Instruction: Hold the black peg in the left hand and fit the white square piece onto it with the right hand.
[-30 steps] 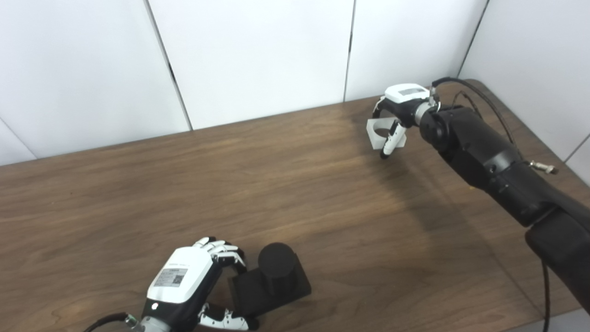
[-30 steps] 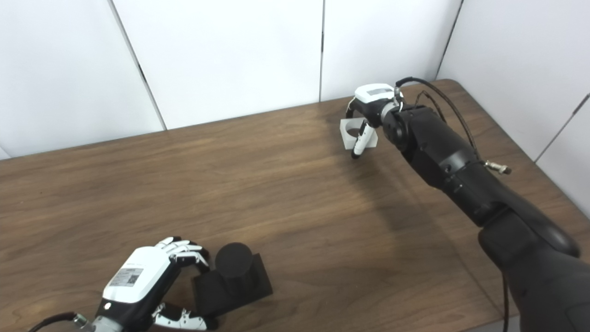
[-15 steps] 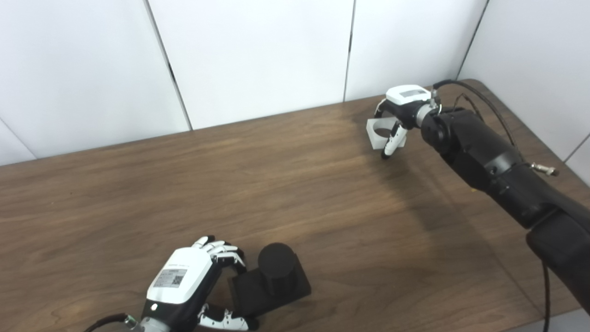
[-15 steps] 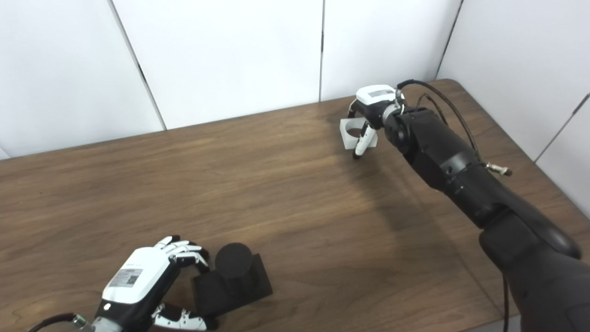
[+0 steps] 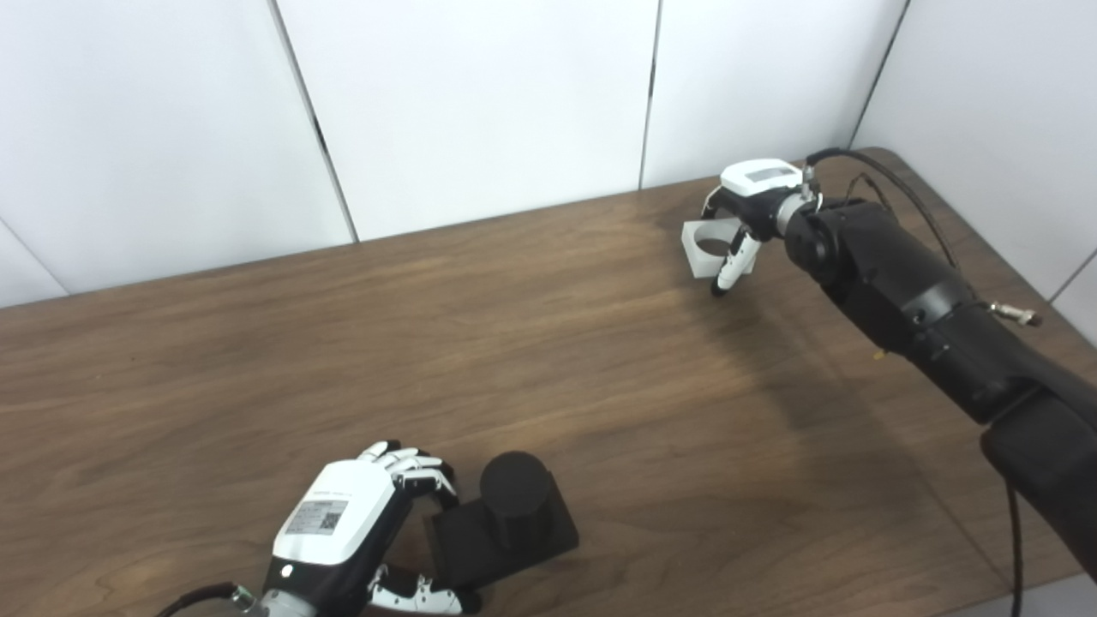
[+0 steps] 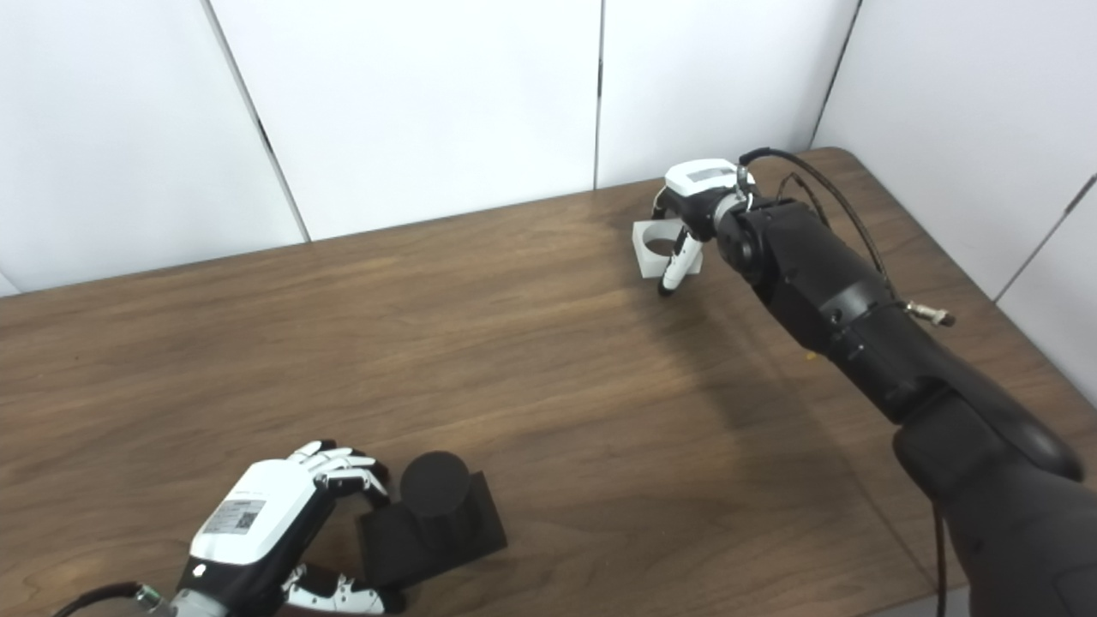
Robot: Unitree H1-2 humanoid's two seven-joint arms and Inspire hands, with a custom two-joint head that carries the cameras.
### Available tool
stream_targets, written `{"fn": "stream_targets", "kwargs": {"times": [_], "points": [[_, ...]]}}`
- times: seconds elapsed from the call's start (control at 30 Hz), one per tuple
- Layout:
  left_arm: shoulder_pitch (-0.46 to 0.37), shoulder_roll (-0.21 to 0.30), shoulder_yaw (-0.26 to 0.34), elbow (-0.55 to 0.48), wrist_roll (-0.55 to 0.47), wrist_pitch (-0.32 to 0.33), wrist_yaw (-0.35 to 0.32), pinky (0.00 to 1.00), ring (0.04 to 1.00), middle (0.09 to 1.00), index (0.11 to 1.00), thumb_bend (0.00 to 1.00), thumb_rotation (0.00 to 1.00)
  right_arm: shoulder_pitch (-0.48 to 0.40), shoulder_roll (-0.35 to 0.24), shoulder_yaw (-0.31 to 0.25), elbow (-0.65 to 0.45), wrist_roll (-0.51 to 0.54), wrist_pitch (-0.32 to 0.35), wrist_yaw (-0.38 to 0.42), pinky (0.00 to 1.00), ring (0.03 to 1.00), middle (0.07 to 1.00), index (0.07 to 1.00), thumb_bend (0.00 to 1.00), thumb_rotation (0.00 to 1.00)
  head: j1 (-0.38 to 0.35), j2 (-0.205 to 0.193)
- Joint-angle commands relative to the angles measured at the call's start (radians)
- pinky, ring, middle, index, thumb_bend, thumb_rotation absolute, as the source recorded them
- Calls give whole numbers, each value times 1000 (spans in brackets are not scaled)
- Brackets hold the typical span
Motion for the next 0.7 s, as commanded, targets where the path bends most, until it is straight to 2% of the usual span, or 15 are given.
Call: {"fn": "stream_targets", "kwargs": {"times": [0.0,0.07,0.13,0.17,0.2,0.27,0.37,0.67], "points": [[22,23,-1,10,19,13,-48,924,845,772,488,517,46,-20,-36,-21,-14,-11,14,-5,901,947,903,723,839,270,-2,1],[23,25,0,10,21,13,-49,922,845,772,487,517,46,-15,-29,-33,-15,-3,14,-15,896,943,897,712,833,255,-2,1],[23,28,1,10,21,10,-48,921,844,771,487,517,47,-8,-22,-50,-14,21,-9,-33,859,921,865,660,830,193,-3,2],[23,29,2,11,20,7,-45,920,844,771,488,517,47,-5,-21,-54,-11,28,-23,-41,843,912,852,579,681,170,-3,2],[24,30,3,13,18,4,-41,918,843,771,487,517,47,-3,-20,-58,-10,38,-34,-45,829,900,834,526,589,155,-3,3],[25,30,5,13,17,4,-43,920,844,771,487,517,47,2,-17,-66,-12,54,-48,-59,814,877,800,497,541,142,-4,3],[25,32,8,11,13,4,-47,923,846,772,488,517,46,10,-10,-73,-20,65,-57,-82,795,845,763,486,525,132,-5,3],[20,32,8,19,20,-2,-45,923,845,773,488,517,47,18,-13,-68,-18,62,-80,-107,786,835,751,484,524,131,-5,2]]}}
